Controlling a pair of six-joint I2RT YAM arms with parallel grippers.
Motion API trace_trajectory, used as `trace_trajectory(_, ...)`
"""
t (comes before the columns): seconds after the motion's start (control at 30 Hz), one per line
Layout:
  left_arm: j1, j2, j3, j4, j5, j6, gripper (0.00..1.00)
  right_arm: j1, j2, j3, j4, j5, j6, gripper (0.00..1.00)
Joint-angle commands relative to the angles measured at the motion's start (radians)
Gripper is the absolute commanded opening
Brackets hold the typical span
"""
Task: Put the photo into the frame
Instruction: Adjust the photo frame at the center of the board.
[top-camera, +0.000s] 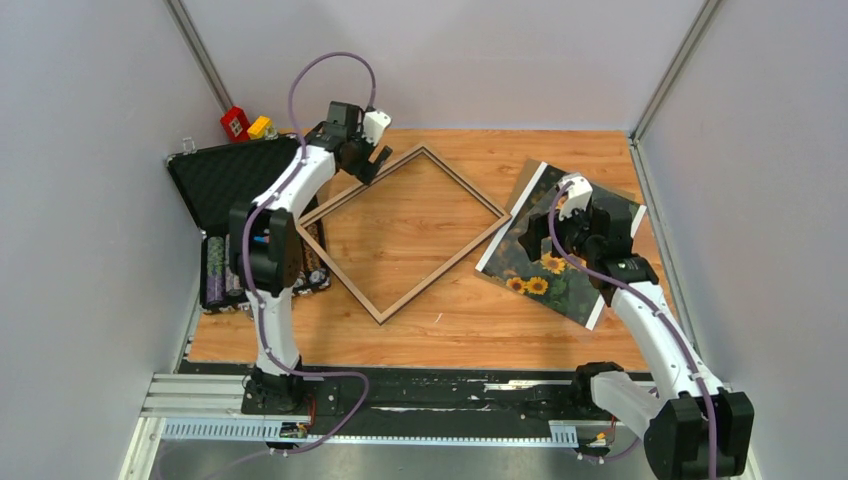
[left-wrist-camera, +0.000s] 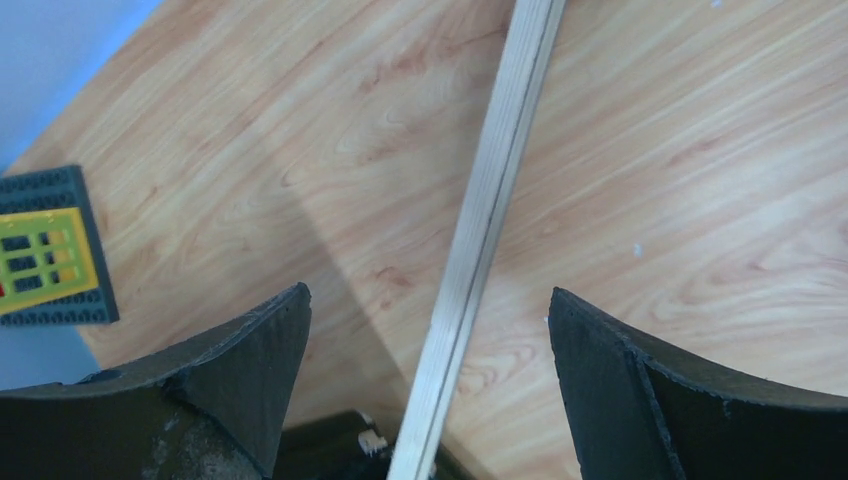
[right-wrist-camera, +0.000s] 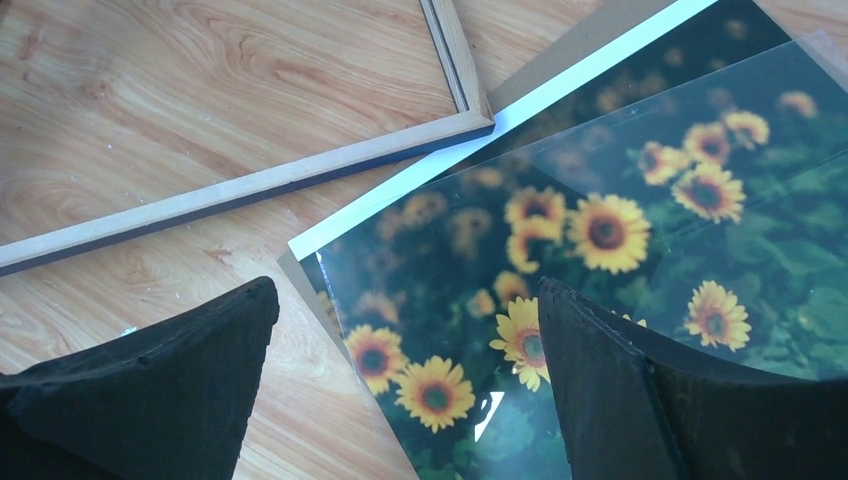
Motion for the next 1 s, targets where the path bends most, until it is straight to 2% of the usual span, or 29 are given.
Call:
trace_trajectory(0.0,-0.002,0.144,0.152,-0.144,-0.041,0.088,0.95,0.004,-0.04,-0.006,0.047,0.007,-0.022,1.0)
trace_trajectory(0.17,-0.002,0.287,0.264,-0.23,0.001,0.104,0.9,0.003,-0.042,-0.009,0.047,0.004,-0.022,1.0)
trace_trajectory(0.43,-0.002,0.337,0.26,-0.234,0.004,0.09,0.74,0.003,-0.046,-0.014,0.047,-0.005,-0.02,1.0)
trace_trajectory(0.63,0.003,0.324,0.258,-0.255,0.01,0.057,0.55,0.003,-0.048,-0.015,0.047,-0.001,-0.022,1.0)
trace_trajectory(0.7,0.008,0.32,0.262,-0.265,0.004,0.045,0.47,0.003,-0.049,-0.015,0.047,-0.001,-0.022,1.0)
trace_trajectory(0.8,0.019,0.317,0.28,-0.296,0.003,0.019,0.3,0.003,-0.053,-0.016,0.047,0.0,-0.022,1.0)
trace_trajectory(0.97,0.053,0.286,0.278,-0.335,0.015,-0.043,0.13,0.003,-0.057,-0.017,0.047,-0.001,-0.022,1.0)
